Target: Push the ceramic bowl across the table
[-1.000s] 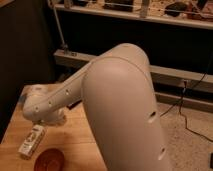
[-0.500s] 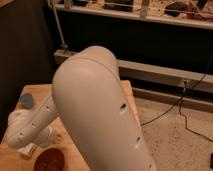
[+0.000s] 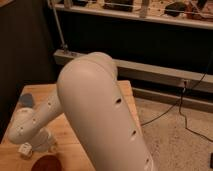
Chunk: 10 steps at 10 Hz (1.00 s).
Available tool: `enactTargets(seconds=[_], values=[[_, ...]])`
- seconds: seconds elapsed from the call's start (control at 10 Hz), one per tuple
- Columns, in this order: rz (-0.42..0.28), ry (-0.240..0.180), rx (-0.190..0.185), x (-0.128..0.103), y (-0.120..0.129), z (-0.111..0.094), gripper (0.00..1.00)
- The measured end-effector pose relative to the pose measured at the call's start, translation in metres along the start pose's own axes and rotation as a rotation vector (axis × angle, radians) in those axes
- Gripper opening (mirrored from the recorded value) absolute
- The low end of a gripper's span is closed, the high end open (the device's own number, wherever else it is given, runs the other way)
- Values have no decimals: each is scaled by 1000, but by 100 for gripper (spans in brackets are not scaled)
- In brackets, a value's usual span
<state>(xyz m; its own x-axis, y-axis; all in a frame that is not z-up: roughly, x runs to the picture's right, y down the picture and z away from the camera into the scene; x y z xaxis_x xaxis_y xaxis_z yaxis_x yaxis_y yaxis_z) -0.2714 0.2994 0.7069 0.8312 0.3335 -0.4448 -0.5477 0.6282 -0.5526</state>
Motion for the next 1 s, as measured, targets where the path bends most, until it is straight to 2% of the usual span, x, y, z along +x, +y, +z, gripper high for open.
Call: enactTargets(seconds=[0.1, 0.2, 0.4, 0.5, 0.6, 0.7, 1.0], values=[[-3, -6, -73, -2, 4, -4, 0], [-8, -18, -176, -5, 8, -11, 0], [-17, -33, -255, -8, 3, -22, 0], [-29, -40, -268, -11, -9, -31, 0], [-34, -60, -262, -16, -20, -39, 0], [-31, -91, -246, -23, -30, -50, 4], [-30, -101, -243, -25, -31, -52, 5]])
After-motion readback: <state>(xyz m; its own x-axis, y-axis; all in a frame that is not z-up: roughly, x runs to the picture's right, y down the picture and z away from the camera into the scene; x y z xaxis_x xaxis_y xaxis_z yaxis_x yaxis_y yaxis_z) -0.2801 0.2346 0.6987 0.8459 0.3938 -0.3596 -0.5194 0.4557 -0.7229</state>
